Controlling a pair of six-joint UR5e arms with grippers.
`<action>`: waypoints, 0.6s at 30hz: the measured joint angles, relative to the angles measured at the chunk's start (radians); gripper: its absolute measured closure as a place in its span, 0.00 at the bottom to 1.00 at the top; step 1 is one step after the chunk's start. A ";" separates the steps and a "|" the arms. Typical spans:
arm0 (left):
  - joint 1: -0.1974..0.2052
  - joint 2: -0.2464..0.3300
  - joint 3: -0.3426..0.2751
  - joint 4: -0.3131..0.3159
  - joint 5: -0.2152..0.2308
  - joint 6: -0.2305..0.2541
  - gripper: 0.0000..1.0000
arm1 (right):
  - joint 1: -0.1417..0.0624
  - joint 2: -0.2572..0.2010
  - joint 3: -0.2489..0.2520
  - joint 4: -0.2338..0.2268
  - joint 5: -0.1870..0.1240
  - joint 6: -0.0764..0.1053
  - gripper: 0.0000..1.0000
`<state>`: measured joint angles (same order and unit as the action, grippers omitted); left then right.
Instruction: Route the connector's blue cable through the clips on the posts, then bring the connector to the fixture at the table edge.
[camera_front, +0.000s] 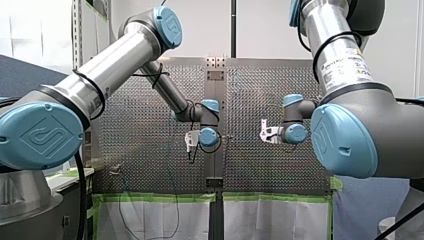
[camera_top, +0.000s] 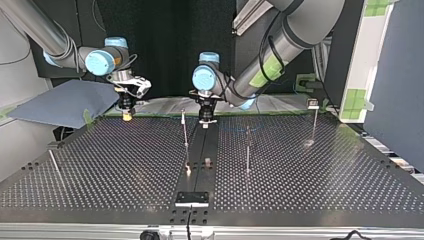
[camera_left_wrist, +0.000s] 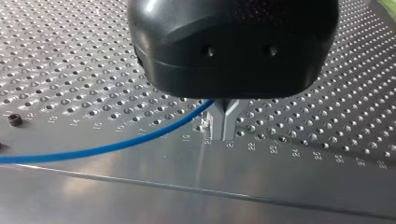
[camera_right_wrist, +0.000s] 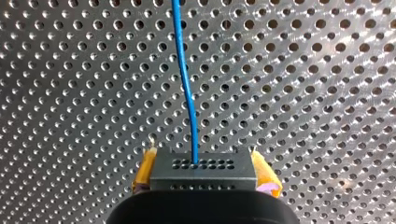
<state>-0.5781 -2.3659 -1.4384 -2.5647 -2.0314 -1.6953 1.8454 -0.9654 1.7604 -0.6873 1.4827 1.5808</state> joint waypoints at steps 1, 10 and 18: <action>-0.001 0.000 0.000 -0.001 0.003 0.000 1.00 | 0.000 0.000 0.000 0.000 0.000 0.000 1.00; -0.014 0.001 0.000 -0.012 0.066 0.040 1.00 | 0.002 0.000 0.000 0.001 -0.007 -0.001 1.00; -0.016 0.002 0.000 -0.053 0.078 0.072 0.18 | 0.006 0.000 0.000 0.002 -0.012 -0.001 1.00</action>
<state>-0.5945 -2.3642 -1.4385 -2.6182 -1.9531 -1.6238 1.8518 -0.9657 1.7601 -0.6851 1.4711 1.5803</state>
